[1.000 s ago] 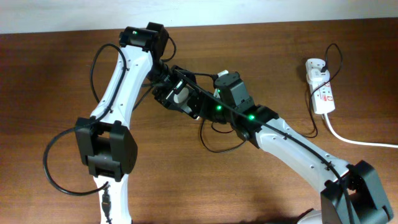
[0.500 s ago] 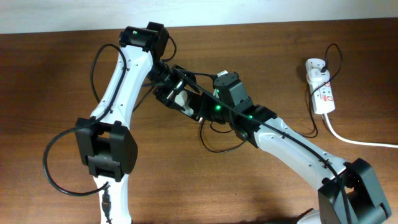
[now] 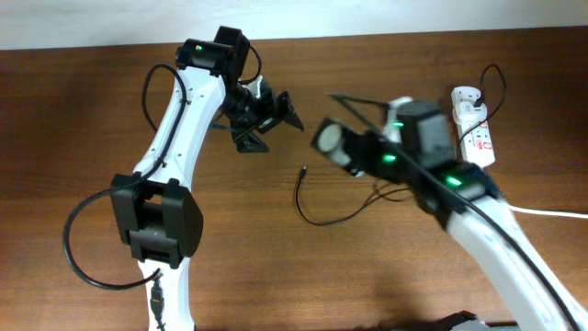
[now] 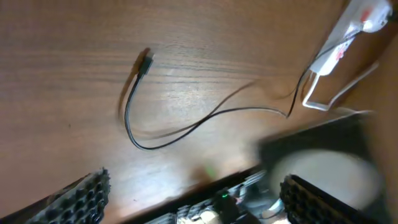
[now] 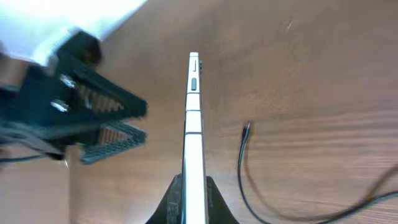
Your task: Plug charger to phone and switch on socket
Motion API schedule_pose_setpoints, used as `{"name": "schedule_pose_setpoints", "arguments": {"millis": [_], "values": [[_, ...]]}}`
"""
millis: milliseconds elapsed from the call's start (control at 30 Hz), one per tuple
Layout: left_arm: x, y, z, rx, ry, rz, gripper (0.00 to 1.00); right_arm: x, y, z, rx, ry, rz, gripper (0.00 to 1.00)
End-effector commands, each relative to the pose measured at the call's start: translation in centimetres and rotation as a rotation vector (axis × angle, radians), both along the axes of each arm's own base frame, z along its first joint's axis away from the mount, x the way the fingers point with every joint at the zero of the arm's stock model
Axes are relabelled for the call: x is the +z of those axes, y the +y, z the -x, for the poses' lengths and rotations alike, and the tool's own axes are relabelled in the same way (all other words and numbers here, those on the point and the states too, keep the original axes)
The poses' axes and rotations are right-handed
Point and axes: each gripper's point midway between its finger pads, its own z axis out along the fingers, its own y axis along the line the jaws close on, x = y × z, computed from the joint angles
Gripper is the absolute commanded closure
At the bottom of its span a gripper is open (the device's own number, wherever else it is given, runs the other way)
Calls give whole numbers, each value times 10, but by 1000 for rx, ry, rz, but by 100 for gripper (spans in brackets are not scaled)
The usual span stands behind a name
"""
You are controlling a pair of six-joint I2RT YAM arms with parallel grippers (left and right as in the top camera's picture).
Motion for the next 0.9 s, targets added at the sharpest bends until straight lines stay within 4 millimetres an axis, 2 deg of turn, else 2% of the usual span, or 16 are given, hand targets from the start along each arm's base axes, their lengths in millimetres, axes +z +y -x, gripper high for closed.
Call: {"name": "schedule_pose_setpoints", "arguments": {"millis": [0, 67, 133, 167, 233, 267, 400, 433, 533, 600, 700, 767, 867], "values": [[22, -19, 1, -230, -174, 203, 5, 51, -36, 18, -70, -129, -7, 96], [46, -36, 0, -283, -246, 393, 5, 75, -45, 31, -96, -194, -31, 96], [64, -43, -5, -282, -283, 508, 5, 85, -45, 34, -124, -210, -76, 96], [72, -46, -6, -283, -297, 559, 5, 89, -45, 31, -137, -214, -96, 96], [104, -54, -8, -295, -343, 754, 1, 93, -42, 17, -167, -222, -148, 96], [113, -55, -9, -289, -337, 809, 0, 94, -40, 7, -190, -216, -184, 96], [119, -52, -18, -211, -253, 817, 1, 89, -30, -46, -270, -200, -334, 96], [126, -52, -22, -195, -231, 847, 1, 87, -26, -63, -288, -202, -383, 96], [132, -54, -32, -157, -198, 850, 0, 92, -15, -83, -288, -239, -452, 96], [136, -57, -47, -111, -191, 830, 1, 93, -11, -98, -347, -244, -528, 96], [139, -60, -72, 10, -166, 780, 4, 87, -5, -110, -478, -162, -682, 96], [153, -65, -86, 41, -203, 799, 7, 89, -3, -113, -541, -150, -747, 96], [171, -71, -99, 81, -248, 829, 14, 111, 3, -115, -552, -232, -805, 96]]}}
